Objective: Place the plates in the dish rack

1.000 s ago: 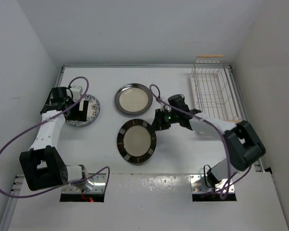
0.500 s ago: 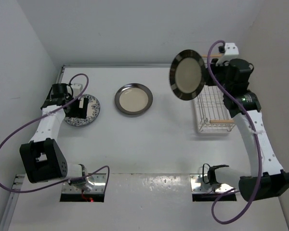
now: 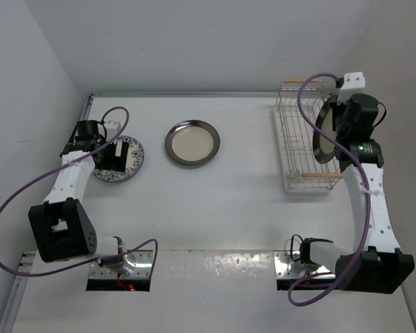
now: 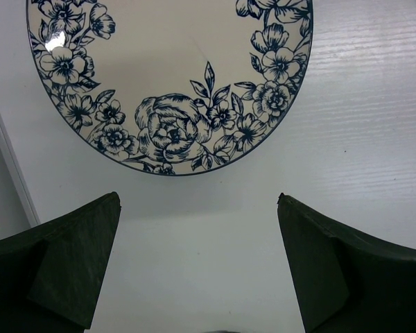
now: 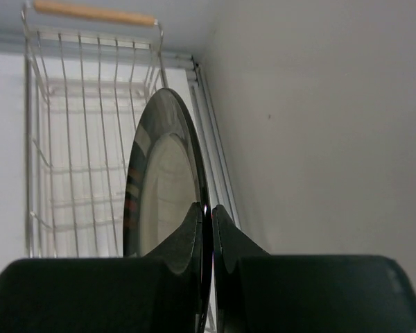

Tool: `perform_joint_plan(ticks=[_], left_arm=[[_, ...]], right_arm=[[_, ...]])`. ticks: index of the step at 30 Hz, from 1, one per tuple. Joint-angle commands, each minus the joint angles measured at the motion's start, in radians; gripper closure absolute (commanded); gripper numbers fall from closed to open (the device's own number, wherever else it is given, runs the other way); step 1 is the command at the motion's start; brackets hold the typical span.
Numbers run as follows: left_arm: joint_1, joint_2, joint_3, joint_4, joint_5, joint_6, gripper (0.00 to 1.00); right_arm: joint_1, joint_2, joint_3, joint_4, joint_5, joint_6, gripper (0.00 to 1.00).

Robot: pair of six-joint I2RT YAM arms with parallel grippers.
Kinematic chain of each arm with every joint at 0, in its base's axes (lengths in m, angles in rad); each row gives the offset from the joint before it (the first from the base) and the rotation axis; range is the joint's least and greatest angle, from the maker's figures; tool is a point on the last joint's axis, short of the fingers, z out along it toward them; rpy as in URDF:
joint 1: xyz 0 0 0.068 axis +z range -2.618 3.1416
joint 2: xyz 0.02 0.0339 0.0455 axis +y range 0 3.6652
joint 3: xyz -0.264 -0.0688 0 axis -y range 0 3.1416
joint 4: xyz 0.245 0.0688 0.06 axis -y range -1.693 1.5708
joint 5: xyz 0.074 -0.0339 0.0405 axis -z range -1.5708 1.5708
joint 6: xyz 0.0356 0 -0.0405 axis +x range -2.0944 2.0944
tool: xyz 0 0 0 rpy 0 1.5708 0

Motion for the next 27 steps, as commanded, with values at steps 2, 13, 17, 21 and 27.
perform_joint_plan(ticks=[2, 13, 17, 21, 27], left_arm=[[-0.007, 0.005, 0.041, 0.003, 0.015, 0.004, 0.00], [-0.016, 0.014, 0.041, -0.006, 0.024, 0.013, 0.00], [-0.016, 0.014, 0.041, -0.006, 0.024, 0.013, 0.00], [-0.025, 0.023, 0.041, -0.006, 0.024, 0.013, 0.00], [-0.025, 0.023, 0.041, -0.006, 0.024, 0.013, 0.00]], right_arm=[[-0.026, -0.048, -0.087, 0.226, -0.067, -0.119, 1.00], [-0.055, -0.022, -0.207, 0.332, -0.161, -0.243, 1.00], [-0.056, -0.013, -0.190, 0.349, -0.167, -0.245, 1.00], [-0.055, -0.001, -0.152, 0.356, -0.149, -0.266, 1.00], [-0.055, 0.002, -0.152, 0.373, -0.130, -0.322, 1.00]])
